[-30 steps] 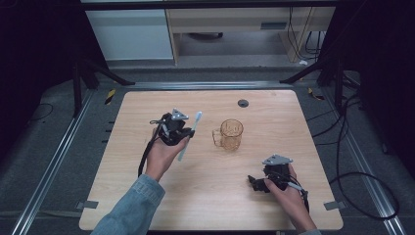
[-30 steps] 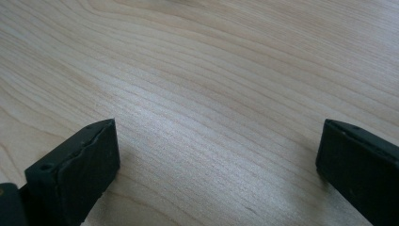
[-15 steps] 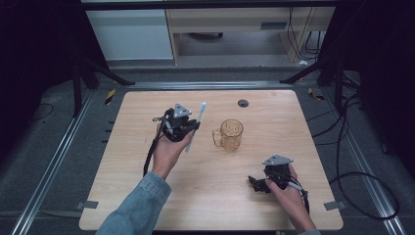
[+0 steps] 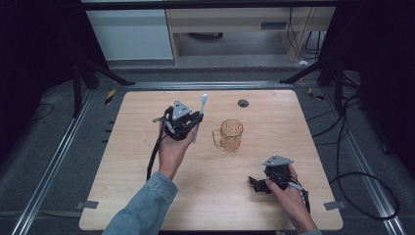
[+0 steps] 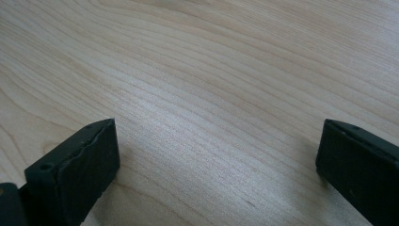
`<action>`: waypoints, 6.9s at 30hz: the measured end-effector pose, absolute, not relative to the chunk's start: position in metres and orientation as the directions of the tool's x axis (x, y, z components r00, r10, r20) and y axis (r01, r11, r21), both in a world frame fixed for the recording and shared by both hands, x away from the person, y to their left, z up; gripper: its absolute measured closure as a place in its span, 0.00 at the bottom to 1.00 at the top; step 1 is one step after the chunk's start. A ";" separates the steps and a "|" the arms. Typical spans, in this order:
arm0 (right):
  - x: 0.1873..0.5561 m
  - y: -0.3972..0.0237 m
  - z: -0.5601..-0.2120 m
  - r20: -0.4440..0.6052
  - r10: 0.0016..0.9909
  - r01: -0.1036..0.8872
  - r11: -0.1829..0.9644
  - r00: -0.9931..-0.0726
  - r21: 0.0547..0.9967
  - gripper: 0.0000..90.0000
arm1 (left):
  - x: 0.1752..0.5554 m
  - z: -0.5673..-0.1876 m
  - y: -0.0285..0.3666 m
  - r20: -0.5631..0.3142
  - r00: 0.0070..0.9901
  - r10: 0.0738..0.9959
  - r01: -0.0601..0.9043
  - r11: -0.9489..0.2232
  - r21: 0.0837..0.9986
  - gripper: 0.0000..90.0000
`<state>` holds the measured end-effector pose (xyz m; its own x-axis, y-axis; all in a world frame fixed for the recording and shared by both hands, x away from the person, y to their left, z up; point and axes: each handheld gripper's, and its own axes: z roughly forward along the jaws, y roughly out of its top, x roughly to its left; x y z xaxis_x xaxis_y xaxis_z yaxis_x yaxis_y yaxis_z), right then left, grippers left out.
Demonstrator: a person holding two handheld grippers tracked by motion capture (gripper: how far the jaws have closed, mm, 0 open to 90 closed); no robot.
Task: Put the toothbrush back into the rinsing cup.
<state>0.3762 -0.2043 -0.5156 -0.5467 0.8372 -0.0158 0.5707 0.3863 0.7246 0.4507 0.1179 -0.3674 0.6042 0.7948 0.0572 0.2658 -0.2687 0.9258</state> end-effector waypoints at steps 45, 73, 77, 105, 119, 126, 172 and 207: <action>0.375 -0.204 -0.515 0.008 0.838 0.583 0.374 -0.546 0.721 0.00 | 0.444 -0.362 0.102 0.036 0.623 0.782 0.072 -0.103 0.992 0.88; 0.376 -0.204 -0.515 -0.010 0.831 0.570 0.390 -0.556 0.723 0.00 | 0.459 -0.371 0.104 0.011 0.620 0.785 0.000 -0.014 1.000 0.88; 0.376 -0.204 -0.515 -0.010 0.831 0.570 0.390 -0.556 0.723 0.00 | 0.463 -0.374 0.103 0.014 0.622 0.783 -0.002 -0.016 1.000 0.88; 0.375 -0.203 -0.515 -0.008 0.817 0.560 0.403 -0.577 0.724 0.00 | 0.462 -0.391 0.087 -0.025 0.630 0.776 -0.005 0.035 0.999 0.88; 0.375 -0.203 -0.515 -0.009 0.815 0.558 0.405 -0.580 0.724 0.00 | 0.461 -0.402 0.081 -0.032 0.630 0.776 0.000 0.041 0.999 0.88; 0.375 -0.203 -0.515 -0.009 0.814 0.558 0.406 -0.581 0.724 0.00 | 0.460 -0.405 0.080 -0.023 0.629 0.777 0.000 0.030 1.000 0.88; 0.375 -0.203 -0.515 -0.008 0.810 0.556 0.409 -0.586 0.724 0.00 | 0.462 -0.454 0.079 -0.027 0.624 0.781 0.072 -0.024 0.997 0.87; 0.375 -0.202 -0.515 -0.006 0.807 0.555 0.412 -0.590 0.723 0.00 | 0.457 -0.465 0.081 -0.028 0.621 0.783 0.105 -0.048 0.993 0.87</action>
